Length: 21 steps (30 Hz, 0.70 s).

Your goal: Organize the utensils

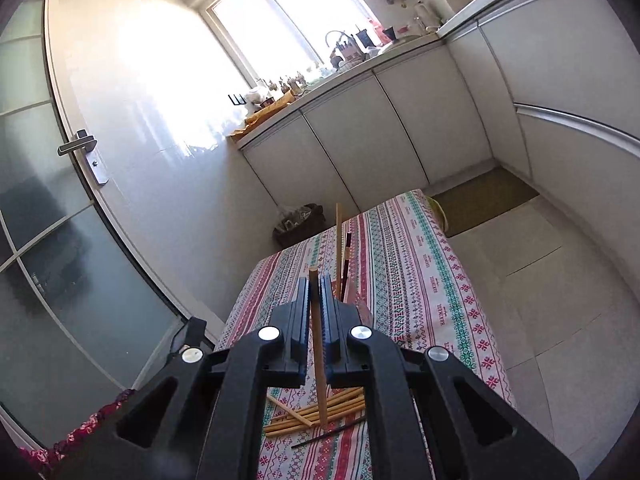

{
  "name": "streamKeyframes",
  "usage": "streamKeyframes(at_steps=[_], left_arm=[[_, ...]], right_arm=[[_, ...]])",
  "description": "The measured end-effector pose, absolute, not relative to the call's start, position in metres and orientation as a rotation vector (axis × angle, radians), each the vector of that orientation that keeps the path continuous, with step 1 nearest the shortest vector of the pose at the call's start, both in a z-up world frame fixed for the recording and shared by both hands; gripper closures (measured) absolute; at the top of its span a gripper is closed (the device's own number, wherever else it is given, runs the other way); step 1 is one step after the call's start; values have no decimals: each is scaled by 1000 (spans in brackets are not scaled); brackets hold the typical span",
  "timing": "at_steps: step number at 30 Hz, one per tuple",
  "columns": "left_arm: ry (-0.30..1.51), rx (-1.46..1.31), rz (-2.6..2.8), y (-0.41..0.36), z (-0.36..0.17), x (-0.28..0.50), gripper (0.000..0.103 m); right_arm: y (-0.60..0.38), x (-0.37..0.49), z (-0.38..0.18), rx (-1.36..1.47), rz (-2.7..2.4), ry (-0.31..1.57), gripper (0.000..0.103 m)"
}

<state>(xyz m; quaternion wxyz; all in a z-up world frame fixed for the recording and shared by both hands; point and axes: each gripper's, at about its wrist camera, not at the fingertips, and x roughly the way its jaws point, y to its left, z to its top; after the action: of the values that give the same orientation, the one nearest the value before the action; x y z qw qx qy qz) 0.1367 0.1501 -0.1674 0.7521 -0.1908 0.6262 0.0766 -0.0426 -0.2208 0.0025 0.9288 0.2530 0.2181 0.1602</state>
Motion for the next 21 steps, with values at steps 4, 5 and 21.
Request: streamKeyframes(at_steps=[4, 5, 21], left_arm=[[1336, -343, 274, 144, -172, 149, 39], [1330, -309, 283, 139, -172, 153, 41], [975, -233, -127, 97, -109, 107, 99]], right_arm=[[-228, -38, -4, 537, 329, 462, 98], [-230, -37, -4, 540, 328, 464, 97], [-241, -33, -11, 557, 307, 493, 97]])
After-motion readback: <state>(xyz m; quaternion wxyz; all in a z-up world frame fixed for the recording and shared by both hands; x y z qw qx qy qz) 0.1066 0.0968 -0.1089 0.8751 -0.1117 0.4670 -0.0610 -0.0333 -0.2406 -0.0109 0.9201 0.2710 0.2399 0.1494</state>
